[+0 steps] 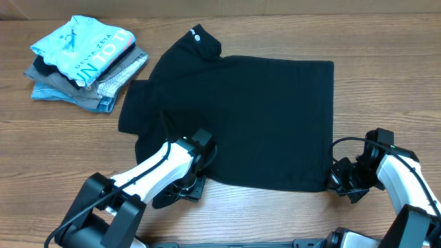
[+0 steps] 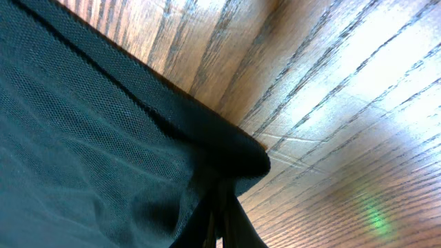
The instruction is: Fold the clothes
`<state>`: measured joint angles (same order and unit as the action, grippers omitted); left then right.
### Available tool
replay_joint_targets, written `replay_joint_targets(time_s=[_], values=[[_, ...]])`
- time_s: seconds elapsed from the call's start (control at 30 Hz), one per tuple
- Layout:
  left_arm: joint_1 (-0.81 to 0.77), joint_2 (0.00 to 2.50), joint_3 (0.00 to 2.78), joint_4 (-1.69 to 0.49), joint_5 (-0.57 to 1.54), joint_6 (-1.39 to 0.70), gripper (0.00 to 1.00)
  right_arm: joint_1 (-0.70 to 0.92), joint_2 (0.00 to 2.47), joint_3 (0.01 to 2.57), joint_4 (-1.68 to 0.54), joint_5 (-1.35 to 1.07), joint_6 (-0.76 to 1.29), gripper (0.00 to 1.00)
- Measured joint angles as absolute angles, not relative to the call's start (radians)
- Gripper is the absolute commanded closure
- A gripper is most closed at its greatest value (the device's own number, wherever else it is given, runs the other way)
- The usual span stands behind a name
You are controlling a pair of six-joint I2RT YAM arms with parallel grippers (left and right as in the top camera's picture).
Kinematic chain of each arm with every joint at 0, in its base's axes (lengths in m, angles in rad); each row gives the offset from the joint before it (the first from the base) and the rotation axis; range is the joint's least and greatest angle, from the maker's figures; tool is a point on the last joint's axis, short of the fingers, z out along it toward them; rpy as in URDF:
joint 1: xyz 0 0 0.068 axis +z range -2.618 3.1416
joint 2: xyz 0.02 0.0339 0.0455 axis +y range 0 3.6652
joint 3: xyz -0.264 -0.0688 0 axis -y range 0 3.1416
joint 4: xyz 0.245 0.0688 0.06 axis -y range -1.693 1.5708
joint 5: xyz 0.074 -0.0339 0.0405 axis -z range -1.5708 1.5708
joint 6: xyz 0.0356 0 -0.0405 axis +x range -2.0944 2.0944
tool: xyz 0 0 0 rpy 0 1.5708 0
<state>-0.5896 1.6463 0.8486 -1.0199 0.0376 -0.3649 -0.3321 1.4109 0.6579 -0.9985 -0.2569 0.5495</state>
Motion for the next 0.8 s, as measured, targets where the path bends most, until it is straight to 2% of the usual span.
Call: replay_joint_targets(time_s=[0.07,0.2,0.33,0.5,0.6,0.63,0.7,0.8], values=[[-0.590,1.654,0.848,-1.020,0.026,-0.364,0.39,-0.332,1.411,0.658,-0.999,-0.257,0.549,0.96],[-0.583,1.655,0.848,-1.020,0.022,-0.367,0.40,-0.332,1.411,0.658,-0.999,-0.257,0.549,0.96],[-0.553,1.655,0.848,-1.011,0.034,-0.383,0.46,-0.332,1.411,0.658,-1.001,-0.257,0.549,0.96],[-0.521,1.655,0.848,-0.998,0.062,-0.399,0.59,-0.332,1.411,0.658,-1.004,-0.257,0.548,0.96],[-0.516,1.655,0.848,-0.997,0.076,-0.408,0.61,-0.332,1.411,0.658,-1.003,-0.257,0.545,0.96],[-0.516,1.657,0.848,-0.997,0.080,-0.410,0.58,-0.332,1.411,0.658,-1.004,-0.257,0.542,0.96],[-0.516,1.665,0.848,-0.997,0.089,-0.413,0.45,-0.332,1.411,0.658,-1.004,-0.257,0.538,0.96],[-0.516,1.686,0.848,-0.997,0.102,-0.436,0.46,-0.332,1.411,0.658,-1.004,-0.257,0.535,0.96]])
